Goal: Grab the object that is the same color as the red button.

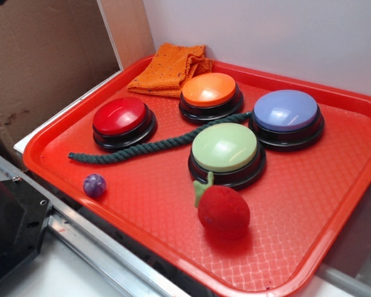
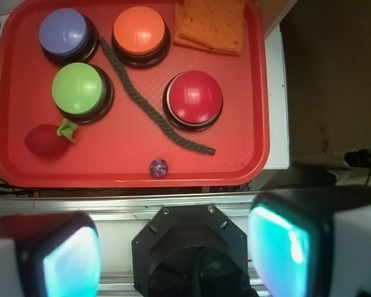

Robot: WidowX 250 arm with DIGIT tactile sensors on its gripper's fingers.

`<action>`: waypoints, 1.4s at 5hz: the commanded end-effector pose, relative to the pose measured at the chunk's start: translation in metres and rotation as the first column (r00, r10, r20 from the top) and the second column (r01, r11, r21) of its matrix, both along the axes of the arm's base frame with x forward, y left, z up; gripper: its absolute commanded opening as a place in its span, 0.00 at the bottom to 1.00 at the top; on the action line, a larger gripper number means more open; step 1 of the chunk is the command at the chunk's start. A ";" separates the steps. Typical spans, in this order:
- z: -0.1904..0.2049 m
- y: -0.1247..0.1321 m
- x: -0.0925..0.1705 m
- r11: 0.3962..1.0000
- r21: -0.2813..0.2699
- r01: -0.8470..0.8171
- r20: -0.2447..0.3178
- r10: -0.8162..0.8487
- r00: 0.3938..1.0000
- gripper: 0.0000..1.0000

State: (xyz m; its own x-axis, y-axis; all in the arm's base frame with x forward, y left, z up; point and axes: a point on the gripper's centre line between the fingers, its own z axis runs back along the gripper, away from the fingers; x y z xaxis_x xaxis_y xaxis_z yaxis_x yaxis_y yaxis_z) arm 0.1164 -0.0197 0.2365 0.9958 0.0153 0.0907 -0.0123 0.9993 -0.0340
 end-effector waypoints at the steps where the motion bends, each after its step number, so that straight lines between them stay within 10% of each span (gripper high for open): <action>1: 0.000 0.000 0.000 1.000 0.000 0.000 0.000 0.000 1.000 1.00; 3: -0.022 -0.039 0.025 0.893 0.118 0.435 -0.004 -0.437 0.899 1.00; 4: -0.042 -0.072 0.042 0.760 0.173 0.627 0.083 -0.645 0.759 1.00; 7: -0.093 -0.133 0.065 0.151 0.170 0.974 0.243 -0.964 0.107 1.00</action>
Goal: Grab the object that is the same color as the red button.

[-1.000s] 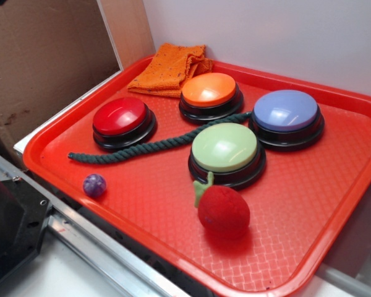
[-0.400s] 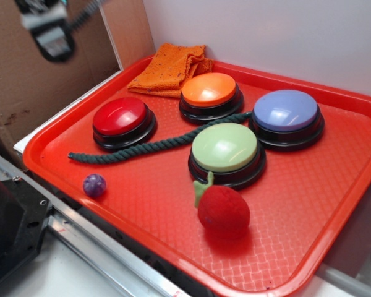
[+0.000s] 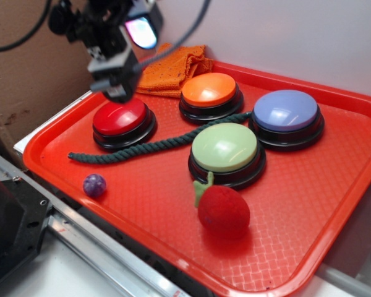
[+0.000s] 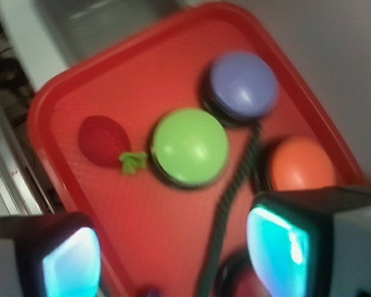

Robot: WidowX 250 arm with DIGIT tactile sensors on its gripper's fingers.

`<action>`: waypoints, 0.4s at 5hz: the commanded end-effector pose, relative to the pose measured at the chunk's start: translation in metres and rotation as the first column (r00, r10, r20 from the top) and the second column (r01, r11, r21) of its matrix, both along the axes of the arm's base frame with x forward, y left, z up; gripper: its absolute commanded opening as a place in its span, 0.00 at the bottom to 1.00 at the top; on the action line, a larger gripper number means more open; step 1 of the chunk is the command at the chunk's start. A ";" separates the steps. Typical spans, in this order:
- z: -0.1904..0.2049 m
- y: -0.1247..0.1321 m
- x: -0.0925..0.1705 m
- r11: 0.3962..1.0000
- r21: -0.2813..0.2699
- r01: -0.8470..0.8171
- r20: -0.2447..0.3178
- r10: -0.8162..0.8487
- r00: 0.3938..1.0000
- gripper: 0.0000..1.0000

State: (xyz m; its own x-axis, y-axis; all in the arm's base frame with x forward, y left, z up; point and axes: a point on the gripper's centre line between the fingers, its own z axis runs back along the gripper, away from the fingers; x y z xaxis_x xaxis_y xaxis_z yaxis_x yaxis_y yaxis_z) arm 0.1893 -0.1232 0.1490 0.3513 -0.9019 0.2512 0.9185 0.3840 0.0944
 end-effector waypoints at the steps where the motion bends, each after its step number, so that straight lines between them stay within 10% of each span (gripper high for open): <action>1: -0.022 -0.048 -0.017 0.877 0.004 0.480 0.067 -0.479 0.875 1.00; 2: -0.040 -0.058 -0.031 0.731 0.018 0.682 0.042 -0.682 0.730 1.00</action>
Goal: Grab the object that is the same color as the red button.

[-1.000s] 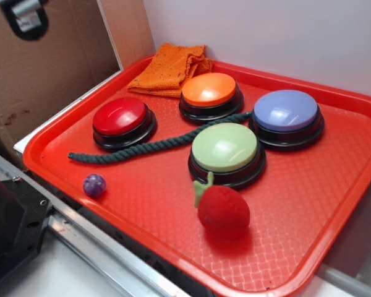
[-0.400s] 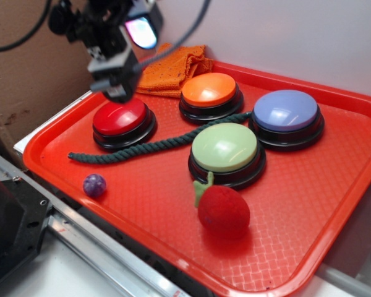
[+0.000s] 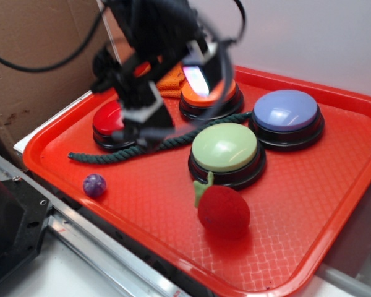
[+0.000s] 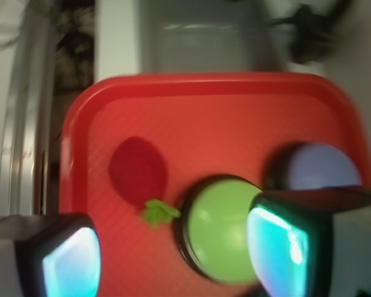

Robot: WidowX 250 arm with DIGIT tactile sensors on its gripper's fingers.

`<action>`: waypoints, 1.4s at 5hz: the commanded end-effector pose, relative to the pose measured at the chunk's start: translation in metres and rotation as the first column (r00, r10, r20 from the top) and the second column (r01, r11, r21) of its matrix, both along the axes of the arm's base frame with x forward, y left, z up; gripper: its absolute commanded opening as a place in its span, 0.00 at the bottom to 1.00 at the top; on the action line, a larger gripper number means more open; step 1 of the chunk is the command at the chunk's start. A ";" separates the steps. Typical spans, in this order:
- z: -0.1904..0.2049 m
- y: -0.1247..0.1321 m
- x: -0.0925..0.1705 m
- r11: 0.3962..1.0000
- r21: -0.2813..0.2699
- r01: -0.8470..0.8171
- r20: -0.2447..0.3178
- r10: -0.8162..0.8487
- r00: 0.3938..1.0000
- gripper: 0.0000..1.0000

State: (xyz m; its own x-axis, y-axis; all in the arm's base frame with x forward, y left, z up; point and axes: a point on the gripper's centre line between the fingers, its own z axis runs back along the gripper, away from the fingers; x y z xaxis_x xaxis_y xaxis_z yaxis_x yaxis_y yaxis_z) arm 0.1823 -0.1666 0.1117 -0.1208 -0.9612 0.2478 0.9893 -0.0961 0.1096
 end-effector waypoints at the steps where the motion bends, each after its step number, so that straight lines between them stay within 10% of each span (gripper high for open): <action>1: -0.022 -0.015 -0.025 0.933 -0.015 0.359 -0.003 -0.359 0.933 1.00; 5: -0.084 -0.022 -0.013 0.959 0.046 0.281 -0.059 -0.278 0.959 1.00; 6: -0.082 -0.021 -0.013 0.955 0.039 0.293 -0.045 -0.291 0.956 0.00; 7: -0.069 -0.016 -0.014 0.968 0.023 0.249 -0.027 -0.248 0.968 0.00</action>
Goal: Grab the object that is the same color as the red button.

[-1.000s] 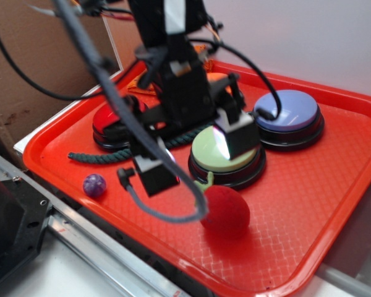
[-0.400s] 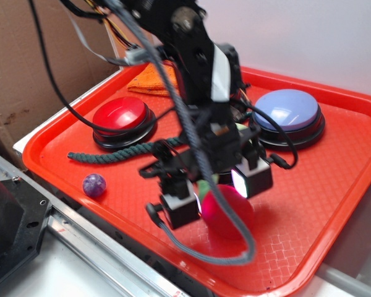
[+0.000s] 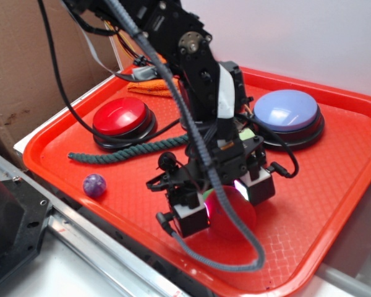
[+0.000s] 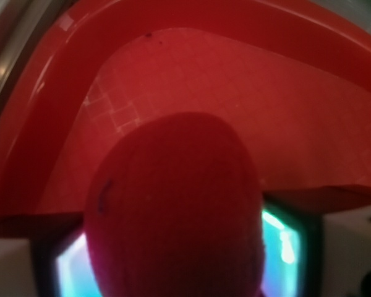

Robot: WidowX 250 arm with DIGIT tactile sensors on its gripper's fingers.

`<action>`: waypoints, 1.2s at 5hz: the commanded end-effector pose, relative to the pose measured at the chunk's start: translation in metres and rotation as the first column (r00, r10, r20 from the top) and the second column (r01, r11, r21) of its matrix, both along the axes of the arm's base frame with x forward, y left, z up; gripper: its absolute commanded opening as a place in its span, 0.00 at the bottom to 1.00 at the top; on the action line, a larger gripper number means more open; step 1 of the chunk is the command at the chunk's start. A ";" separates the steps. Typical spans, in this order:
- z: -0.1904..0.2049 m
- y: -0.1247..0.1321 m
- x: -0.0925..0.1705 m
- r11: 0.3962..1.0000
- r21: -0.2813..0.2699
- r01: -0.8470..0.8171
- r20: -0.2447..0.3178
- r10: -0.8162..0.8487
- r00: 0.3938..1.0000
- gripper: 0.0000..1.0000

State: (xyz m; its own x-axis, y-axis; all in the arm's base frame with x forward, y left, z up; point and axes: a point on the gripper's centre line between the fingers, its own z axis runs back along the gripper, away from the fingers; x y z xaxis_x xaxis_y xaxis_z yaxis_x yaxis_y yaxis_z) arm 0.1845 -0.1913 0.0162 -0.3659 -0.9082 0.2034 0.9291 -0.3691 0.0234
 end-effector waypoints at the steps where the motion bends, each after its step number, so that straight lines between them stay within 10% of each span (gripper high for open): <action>1: 0.054 0.017 -0.020 0.984 -0.076 -0.163 0.063 0.168 0.984 0.00; 3: 0.141 0.048 -0.028 0.784 0.104 -0.612 0.048 0.610 0.791 0.00; 6: 0.193 0.091 -0.034 0.157 0.161 -0.974 0.040 0.985 0.165 0.00</action>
State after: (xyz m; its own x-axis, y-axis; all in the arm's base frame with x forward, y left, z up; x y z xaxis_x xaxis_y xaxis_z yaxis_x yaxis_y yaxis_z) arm 0.1592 -0.0709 0.1910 0.8600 -0.5102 -0.0112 0.5102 0.8600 0.0034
